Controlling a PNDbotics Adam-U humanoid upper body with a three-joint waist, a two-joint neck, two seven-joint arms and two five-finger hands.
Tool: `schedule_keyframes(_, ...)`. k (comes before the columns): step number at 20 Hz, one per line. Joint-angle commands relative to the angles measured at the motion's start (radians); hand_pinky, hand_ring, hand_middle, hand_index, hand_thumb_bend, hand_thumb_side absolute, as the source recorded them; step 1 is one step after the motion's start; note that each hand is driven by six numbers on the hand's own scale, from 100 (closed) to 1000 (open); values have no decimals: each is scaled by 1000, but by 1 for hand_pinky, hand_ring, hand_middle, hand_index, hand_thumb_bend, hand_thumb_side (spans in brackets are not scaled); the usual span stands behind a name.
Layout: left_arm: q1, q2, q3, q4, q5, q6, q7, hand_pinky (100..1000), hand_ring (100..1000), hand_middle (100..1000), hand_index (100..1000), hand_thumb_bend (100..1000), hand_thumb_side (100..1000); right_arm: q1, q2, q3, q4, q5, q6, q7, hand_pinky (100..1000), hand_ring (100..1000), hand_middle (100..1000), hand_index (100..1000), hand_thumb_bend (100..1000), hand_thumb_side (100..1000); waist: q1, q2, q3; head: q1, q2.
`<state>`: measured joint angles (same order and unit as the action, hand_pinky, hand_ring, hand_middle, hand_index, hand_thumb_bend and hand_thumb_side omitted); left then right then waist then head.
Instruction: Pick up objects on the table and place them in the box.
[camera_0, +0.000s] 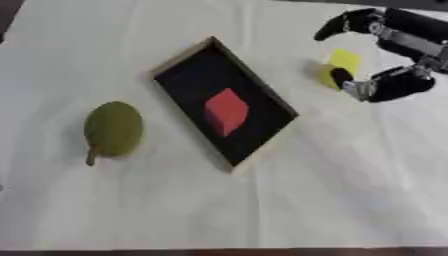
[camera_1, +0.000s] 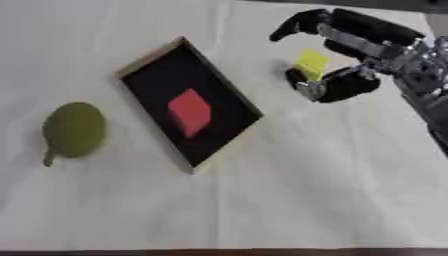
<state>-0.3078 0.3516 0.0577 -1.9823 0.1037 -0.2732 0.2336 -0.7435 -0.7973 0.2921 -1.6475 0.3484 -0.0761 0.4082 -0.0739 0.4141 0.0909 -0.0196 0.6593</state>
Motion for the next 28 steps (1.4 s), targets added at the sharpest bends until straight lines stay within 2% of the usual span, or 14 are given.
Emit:
schedule_keyframes(1,-5,14,5,-18,-6,3,1,735,730,775,802,102,574,-10,-39,-29,47,17,-13,-13,990,971,864,879,100,100,6,-21,0,1,0)
schedule_keyframes(9,-5,13,4,-18,-6,8,0,735,731,775,801,100,576,-37,-16,-54,193,45,-7,-28,997,984,868,887,100,179,3,-19,4,-3,5)
schedule_keyframes(11,-5,13,4,-18,-6,8,-1,735,731,775,800,100,575,-47,-9,-55,224,65,-12,-29,995,979,867,892,100,136,4,-19,6,-6,7)
schedule_keyframes(13,-5,13,4,-18,-6,9,-1,735,731,775,800,100,575,-56,0,-55,253,76,-18,-24,999,978,863,881,175,100,4,-19,7,-9,8)
schedule_keyframes(14,-6,13,4,-18,-6,9,-1,736,731,775,800,100,574,-61,4,-56,264,78,-21,-23,1000,978,861,873,244,131,4,-19,7,-9,9)
schedule_keyframes(15,-6,13,3,-18,-6,10,-1,736,731,775,800,100,573,-66,8,-57,273,78,-24,-24,1000,979,860,870,255,161,4,-19,7,-10,9)
schedule_keyframes(16,-6,13,3,-18,-6,10,-2,736,731,775,800,100,572,-70,11,-58,279,79,-26,-27,1000,979,862,863,271,256,4,-19,7,-11,9)
schedule_keyframes(17,-6,13,3,-18,-6,11,-2,736,731,775,800,100,571,-74,13,-58,283,81,-25,-32,1000,978,862,859,254,309,4,-19,8,-11,10)
schedule_keyframes(18,-6,13,3,-18,-6,11,-2,736,731,775,801,100,569,-78,15,-59,286,83,-21,-38,1000,975,859,852,193,359,4,-20,8,-12,10)
schedule_keyframes(22,-5,13,3,-18,-5,12,-4,736,730,774,800,100,567,-86,20,-57,299,74,7,-58,1000,977,863,855,178,353,2,-21,7,-13,12)
schedule_keyframes(28,-4,12,3,-18,-4,14,-5,736,728,772,800,100,563,-87,26,-54,313,41,32,-45,1000,979,866,856,159,334,1,-22,6,-12,13)
